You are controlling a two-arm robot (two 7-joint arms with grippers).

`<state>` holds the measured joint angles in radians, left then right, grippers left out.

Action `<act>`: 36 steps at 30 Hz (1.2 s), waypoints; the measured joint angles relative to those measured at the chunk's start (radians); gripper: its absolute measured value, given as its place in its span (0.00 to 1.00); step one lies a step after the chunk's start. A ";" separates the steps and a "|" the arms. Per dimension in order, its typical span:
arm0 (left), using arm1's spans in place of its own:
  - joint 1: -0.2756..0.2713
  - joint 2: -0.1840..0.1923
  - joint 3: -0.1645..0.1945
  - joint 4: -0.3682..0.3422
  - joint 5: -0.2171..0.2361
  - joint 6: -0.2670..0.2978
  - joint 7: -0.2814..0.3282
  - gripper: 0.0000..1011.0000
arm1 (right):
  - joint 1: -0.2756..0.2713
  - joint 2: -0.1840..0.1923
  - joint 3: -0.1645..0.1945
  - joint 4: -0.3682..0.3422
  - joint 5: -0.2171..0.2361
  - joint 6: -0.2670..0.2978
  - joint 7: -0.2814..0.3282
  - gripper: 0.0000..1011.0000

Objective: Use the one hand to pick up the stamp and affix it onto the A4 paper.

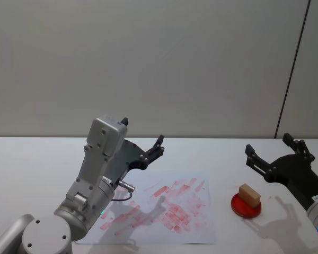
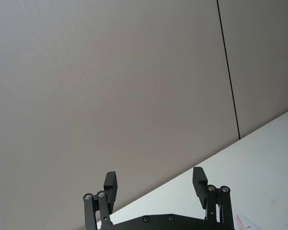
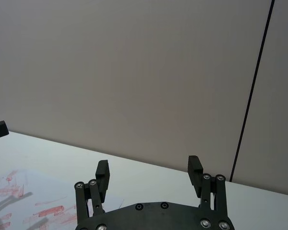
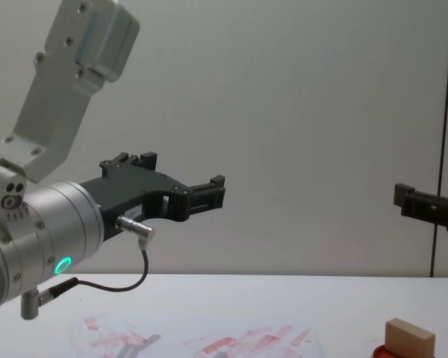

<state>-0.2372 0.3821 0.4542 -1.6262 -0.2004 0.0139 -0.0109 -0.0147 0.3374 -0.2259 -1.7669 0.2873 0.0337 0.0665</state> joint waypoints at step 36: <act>0.000 0.000 0.000 0.000 0.000 0.000 0.000 0.99 | 0.010 0.016 0.010 0.039 -0.006 0.021 0.058 0.99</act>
<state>-0.2372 0.3821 0.4542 -1.6262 -0.2004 0.0139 -0.0109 -0.0046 0.3536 -0.2158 -1.7276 0.2811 0.0549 0.1242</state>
